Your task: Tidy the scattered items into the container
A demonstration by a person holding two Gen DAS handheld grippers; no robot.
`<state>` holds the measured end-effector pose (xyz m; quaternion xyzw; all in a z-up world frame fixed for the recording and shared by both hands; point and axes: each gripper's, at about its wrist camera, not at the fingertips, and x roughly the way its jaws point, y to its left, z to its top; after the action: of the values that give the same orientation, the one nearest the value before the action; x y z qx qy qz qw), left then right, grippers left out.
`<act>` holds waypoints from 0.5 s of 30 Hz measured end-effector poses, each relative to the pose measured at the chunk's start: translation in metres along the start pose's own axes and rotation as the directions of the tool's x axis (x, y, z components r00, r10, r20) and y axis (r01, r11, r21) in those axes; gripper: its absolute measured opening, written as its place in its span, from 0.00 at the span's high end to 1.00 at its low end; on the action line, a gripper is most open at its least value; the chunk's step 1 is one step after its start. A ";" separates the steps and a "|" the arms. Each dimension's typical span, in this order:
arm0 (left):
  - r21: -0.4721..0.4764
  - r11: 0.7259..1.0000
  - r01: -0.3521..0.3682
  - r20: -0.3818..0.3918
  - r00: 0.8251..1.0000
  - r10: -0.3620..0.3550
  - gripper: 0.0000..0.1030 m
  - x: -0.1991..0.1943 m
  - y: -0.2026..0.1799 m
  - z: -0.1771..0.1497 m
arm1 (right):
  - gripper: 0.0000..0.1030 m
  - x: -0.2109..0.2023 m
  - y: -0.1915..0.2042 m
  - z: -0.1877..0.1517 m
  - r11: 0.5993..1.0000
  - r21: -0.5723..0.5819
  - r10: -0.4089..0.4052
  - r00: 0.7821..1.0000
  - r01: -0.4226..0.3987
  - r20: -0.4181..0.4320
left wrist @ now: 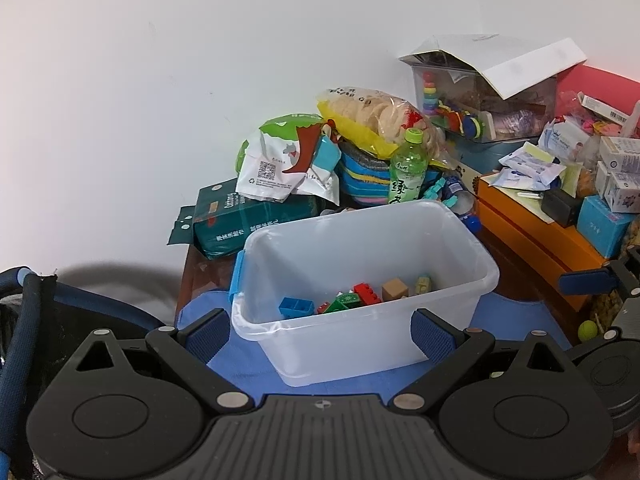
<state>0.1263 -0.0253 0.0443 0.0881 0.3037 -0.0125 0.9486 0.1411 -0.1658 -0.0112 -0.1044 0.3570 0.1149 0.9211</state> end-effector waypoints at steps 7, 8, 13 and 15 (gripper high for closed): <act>0.022 1.000 -0.019 0.007 1.000 0.019 0.04 -0.001 -0.003 0.001 | 0.00 -0.002 0.002 0.000 1.000 -0.008 0.000 1.000 0.000 0.007; 0.022 1.000 -0.018 0.007 1.000 0.018 0.04 -0.001 -0.003 0.001 | 0.00 -0.002 0.002 0.000 1.000 -0.007 -0.001 1.000 0.001 0.008; 0.031 0.999 -0.016 0.011 1.000 0.016 0.04 -0.002 -0.004 0.001 | 0.00 -0.002 0.002 0.000 1.000 -0.007 -0.002 1.000 0.002 0.008; 0.032 0.999 -0.012 0.013 1.000 0.011 0.04 -0.003 -0.005 0.001 | 0.00 -0.003 0.002 -0.001 1.000 -0.007 -0.001 1.000 0.001 0.008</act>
<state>0.1239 -0.0300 0.0457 0.1050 0.2967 -0.0124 0.9491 0.1380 -0.1644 -0.0101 -0.1073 0.3527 0.1162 0.9223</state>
